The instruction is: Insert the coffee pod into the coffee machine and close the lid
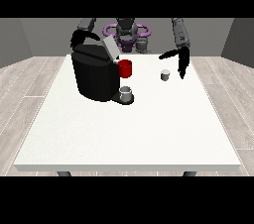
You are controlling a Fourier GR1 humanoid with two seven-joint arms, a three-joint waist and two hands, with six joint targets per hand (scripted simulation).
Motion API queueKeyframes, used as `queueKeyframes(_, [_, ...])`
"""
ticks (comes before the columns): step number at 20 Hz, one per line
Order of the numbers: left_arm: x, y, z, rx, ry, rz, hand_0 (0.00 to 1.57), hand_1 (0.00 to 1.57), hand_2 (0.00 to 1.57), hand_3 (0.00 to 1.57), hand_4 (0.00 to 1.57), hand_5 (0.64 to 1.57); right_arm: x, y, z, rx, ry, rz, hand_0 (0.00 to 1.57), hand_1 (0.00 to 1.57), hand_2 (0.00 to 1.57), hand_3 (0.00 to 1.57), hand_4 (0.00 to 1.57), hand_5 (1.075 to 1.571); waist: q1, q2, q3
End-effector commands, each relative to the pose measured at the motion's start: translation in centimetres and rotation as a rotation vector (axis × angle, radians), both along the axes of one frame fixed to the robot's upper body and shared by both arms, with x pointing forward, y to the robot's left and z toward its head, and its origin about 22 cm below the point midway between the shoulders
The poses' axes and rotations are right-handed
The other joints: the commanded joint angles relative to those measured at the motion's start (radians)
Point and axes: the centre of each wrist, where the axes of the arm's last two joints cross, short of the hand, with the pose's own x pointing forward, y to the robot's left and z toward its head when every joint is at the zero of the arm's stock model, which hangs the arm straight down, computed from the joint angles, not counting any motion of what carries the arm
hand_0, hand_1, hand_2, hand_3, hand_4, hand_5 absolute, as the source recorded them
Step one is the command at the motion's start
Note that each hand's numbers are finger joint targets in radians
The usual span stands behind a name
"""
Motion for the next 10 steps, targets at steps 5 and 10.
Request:
queueKeyframes(5, [0.7,-2.7,-1.8,0.135,0.055,-0.075,0.10,0.10,0.50,0.00,0.00,1.571,0.9,-0.3,-1.9,-0.022,0.073,-0.039,0.00,0.00,0.00,0.00,0.39,1.571,0.033,-0.015,0.0002])
queueKeyframes(10, [1.0,-1.5,-2.1,0.168,0.110,-0.062,0.81,0.81,0.85,0.50,0.00,1.571,1.8,-1.3,-2.6,-0.050,0.108,-0.069,0.00,0.00,0.00,0.00,0.42,1.571,0.051,-0.014,0.0002])
